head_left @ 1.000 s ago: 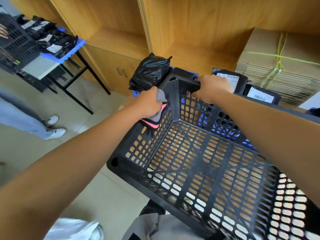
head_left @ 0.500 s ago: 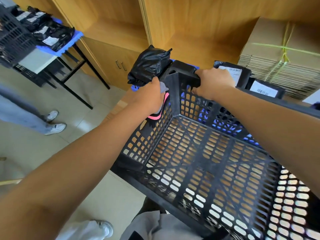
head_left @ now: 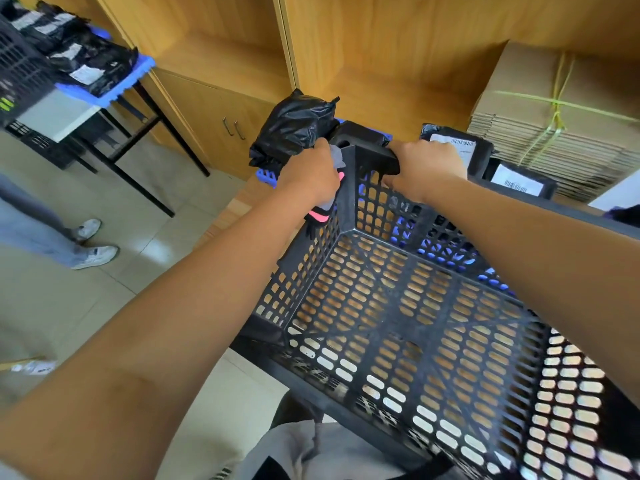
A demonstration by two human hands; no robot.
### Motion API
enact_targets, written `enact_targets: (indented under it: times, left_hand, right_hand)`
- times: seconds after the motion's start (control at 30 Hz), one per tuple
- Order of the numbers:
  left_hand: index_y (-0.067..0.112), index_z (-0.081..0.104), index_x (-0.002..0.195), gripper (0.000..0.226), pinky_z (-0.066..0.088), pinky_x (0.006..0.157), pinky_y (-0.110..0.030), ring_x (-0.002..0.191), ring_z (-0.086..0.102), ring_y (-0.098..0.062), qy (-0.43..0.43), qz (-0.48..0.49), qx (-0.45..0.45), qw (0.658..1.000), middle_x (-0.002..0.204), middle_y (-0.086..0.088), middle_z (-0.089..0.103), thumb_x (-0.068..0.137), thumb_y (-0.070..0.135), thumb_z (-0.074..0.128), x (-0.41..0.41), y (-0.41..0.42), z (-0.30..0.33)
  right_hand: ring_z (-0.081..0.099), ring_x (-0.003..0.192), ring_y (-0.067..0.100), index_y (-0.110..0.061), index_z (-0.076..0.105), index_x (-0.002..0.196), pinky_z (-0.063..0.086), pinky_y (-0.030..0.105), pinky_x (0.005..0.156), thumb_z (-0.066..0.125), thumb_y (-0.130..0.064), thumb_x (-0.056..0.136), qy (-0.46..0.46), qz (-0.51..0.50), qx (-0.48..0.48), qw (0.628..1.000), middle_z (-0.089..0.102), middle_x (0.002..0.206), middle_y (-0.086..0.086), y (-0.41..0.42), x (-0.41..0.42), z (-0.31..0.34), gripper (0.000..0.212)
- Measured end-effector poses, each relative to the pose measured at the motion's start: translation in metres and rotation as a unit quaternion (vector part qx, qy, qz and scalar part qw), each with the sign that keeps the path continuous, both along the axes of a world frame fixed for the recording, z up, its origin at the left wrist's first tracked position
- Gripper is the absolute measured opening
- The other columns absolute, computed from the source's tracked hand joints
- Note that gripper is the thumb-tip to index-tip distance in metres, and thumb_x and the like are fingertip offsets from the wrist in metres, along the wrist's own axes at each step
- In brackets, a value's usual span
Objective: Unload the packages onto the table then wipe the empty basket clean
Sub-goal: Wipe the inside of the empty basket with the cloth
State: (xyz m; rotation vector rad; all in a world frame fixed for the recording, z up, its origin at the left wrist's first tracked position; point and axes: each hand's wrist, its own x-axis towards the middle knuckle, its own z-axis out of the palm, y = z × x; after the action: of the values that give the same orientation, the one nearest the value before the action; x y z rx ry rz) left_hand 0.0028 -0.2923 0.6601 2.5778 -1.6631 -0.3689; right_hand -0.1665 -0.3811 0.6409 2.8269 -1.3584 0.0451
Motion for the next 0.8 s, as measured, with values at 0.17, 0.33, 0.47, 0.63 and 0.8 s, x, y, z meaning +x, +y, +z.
enact_targets:
  times: [0.17, 0.33, 0.47, 0.63, 0.8]
  left_hand:
    - [0.010, 0.017, 0.154, 0.062, 0.039, 0.070, -0.039, 0.110, 0.058, -0.038, -0.011, -0.003, 0.010, 1.000, 0.131, -0.017, 0.056, 0.100, 0.017, 0.048, -0.001, 0.039, 0.002]
    - [0.013, 0.017, 0.155, 0.062, 0.046, 0.085, -0.045, 0.115, 0.055, -0.038, 0.009, 0.010, 0.008, 1.000, 0.133, -0.017, 0.054, 0.102, 0.023, 0.048, 0.003, 0.093, 0.001]
    - [0.016, 0.013, 0.156, 0.067, 0.043, 0.072, -0.039, 0.099, 0.059, -0.034, 0.022, 0.006, -0.005, 1.000, 0.126, -0.015, 0.057, 0.099, 0.019, 0.049, 0.004, 0.125, 0.000]
    - [0.018, 0.005, 0.158, 0.074, 0.047, 0.076, -0.042, 0.100, 0.059, -0.032, 0.019, 0.005, 0.002, 1.000, 0.132, -0.012, 0.052, 0.099, 0.018, 0.049, 0.003, 0.131, -0.003]
    - [0.007, 0.023, 0.150, 0.055, 0.050, 0.077, -0.047, 0.099, 0.060, -0.034, 0.003, 0.004, -0.004, 1.000, 0.125, -0.016, 0.056, 0.102, 0.021, 0.045, 0.001, 0.106, -0.001]
  right_hand:
    - [0.062, 0.075, 0.033, -0.017, 0.049, 0.121, 0.045, 0.034, 0.062, 0.058, -0.046, 0.093, 0.014, -0.001, -0.017, 1.000, 0.061, 0.083, 0.008, 0.002, -0.001, -0.002, 0.042]
    - [0.058, 0.069, 0.031, -0.015, 0.048, 0.119, 0.039, 0.032, 0.060, 0.057, -0.047, 0.094, 0.020, -0.003, -0.014, 1.000, 0.057, 0.076, 0.006, 0.002, -0.001, 0.000, 0.041]
    - [0.054, 0.068, 0.031, -0.012, 0.046, 0.119, 0.035, 0.033, 0.059, 0.056, -0.046, 0.095, 0.020, -0.008, -0.047, 0.999, 0.055, 0.080, 0.007, 0.009, -0.002, -0.002, 0.043]
    - [0.063, 0.082, 0.033, -0.012, 0.047, 0.121, 0.035, 0.033, 0.060, 0.058, -0.042, 0.092, -0.004, -0.019, -0.083, 0.996, 0.062, 0.098, 0.010, 0.017, 0.001, -0.012, 0.043]
    - [0.047, 0.063, 0.028, -0.012, 0.050, 0.114, 0.027, 0.029, 0.052, 0.058, -0.041, 0.090, -0.004, -0.031, -0.085, 0.996, 0.060, 0.086, 0.007, 0.015, 0.001, -0.013, 0.038]
